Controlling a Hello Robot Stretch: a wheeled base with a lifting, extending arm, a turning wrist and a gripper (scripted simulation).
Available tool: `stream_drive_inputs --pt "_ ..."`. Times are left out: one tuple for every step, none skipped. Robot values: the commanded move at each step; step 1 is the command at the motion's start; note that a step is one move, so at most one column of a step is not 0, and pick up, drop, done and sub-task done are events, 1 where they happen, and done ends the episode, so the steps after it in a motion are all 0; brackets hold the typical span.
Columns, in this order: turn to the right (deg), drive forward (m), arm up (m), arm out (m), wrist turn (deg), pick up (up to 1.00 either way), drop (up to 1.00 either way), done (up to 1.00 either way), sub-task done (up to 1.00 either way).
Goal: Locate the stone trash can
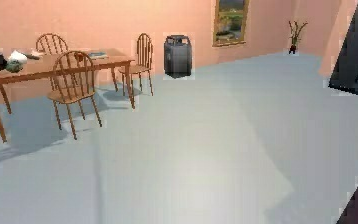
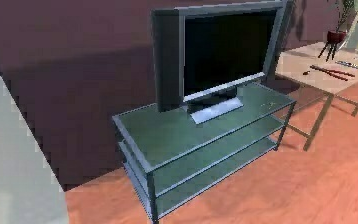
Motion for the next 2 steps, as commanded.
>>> stream_drive_inputs --pt "0.0 1.00 0.00 0.00 0.0 0.00 0.00 0.00 0.00" --pt "3.0 0.00 0.00 0.00 0.0 0.00 0.00 0.00 0.00"
